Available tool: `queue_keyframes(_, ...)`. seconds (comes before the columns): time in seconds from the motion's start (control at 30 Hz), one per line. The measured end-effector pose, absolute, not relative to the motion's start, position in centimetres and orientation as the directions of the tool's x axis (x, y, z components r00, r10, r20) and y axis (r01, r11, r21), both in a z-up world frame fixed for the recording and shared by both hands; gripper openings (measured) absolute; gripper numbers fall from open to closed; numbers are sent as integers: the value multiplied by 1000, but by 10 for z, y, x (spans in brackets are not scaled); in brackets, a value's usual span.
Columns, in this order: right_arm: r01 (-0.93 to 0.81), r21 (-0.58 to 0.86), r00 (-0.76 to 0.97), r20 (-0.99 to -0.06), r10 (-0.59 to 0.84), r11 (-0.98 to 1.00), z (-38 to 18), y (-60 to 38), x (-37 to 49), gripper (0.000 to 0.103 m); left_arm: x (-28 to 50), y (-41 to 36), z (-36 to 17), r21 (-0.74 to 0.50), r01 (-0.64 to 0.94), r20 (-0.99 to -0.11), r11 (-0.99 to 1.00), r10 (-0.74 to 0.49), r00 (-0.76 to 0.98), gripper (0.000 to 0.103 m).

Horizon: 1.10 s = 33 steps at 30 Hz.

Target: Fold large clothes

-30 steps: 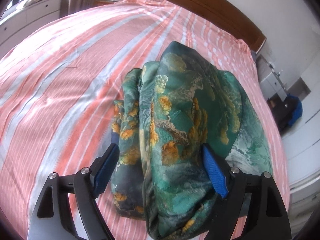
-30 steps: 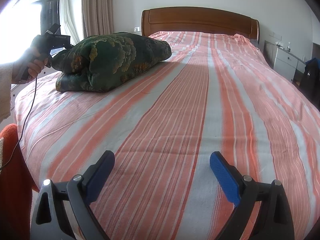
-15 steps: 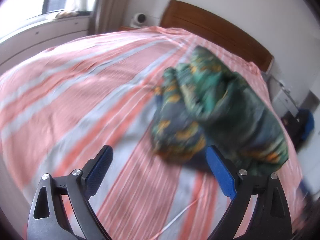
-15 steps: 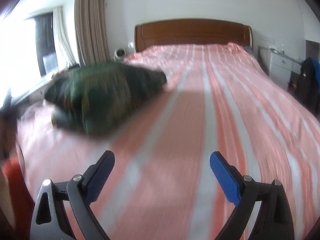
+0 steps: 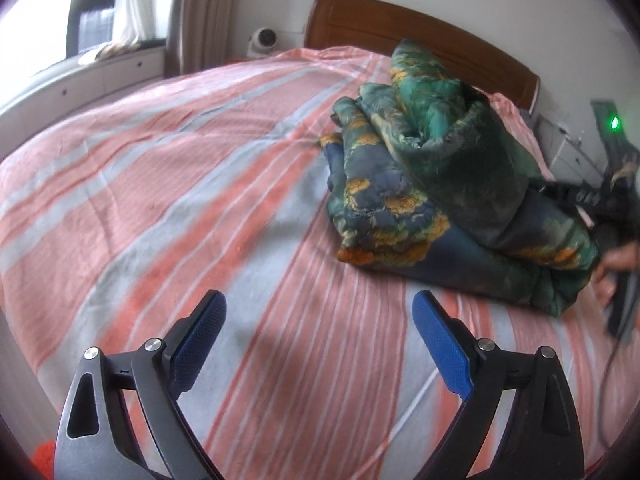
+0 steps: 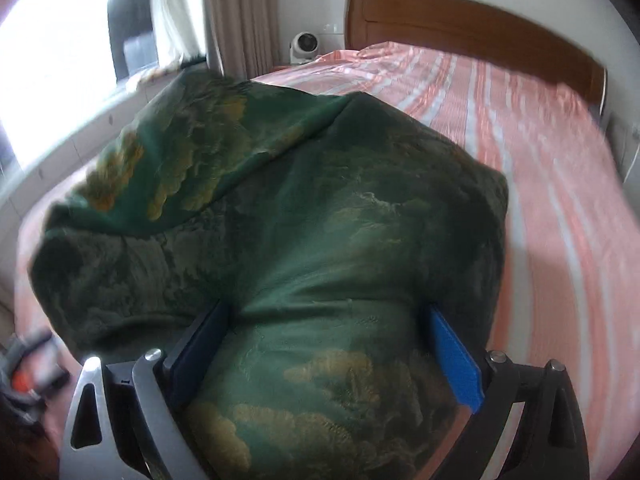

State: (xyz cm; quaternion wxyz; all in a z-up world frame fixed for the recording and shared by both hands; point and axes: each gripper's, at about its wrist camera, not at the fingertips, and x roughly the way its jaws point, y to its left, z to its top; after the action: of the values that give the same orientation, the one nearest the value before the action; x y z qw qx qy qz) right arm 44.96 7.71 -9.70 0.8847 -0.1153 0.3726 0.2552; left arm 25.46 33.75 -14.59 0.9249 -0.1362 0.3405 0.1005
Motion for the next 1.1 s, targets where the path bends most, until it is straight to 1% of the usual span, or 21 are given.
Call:
queue_keyframes(0.07,-525,2,584,-726,362,851,-77,71,449,96,255,342,-147,-191,-271,-662,943,80,745,95)
queue_keyframes(0.17,-477,-3,670,-648,362,879,-29,66,448,96,258,348,-150,-208,-273,-678,939,63,732,95)
queue_keyframes(0.23,-457,3,713,-596,368,889,-1,80,459,96,258,351,-150,-203,-284,-688,937,70,722,95)
queue_keyframes(0.3,-450,16,719,-586,373,893,7,101,473,96,260,358,-152,-207,-300,-697,931,75,713,95)
queue_keyframes(0.4,-459,63,693,-598,402,886,-8,143,494,96,260,367,-156,-213,-331,-719,919,82,690,95)
queue_keyframes(0.47,-495,81,633,-648,423,865,-41,175,500,96,260,374,-160,-213,-351,-733,912,89,675,95)
queue_keyframes(0.53,-510,17,598,-712,369,860,-81,204,502,98,260,376,-162,-203,-358,-739,911,98,667,95)
queue_keyframes(0.57,-518,-34,612,-713,342,855,-99,215,497,98,260,377,-163,-192,-359,-742,913,105,662,95)
queue_keyframes(0.63,-512,-81,656,-679,328,855,-107,218,487,99,260,376,-163,-176,-355,-747,918,110,656,95)
queue_keyframes(0.67,-511,-83,666,-667,334,856,-107,217,485,99,260,376,-164,-171,-353,-750,920,111,652,95)
queue_keyframes(0.8,-515,-46,652,-669,357,856,-109,208,487,99,264,375,-166,-153,-351,-760,924,117,640,95)
queue_keyframes(1.1,-506,-64,674,-652,348,860,-111,210,485,100,265,372,-167,-130,-347,-768,929,127,628,97)
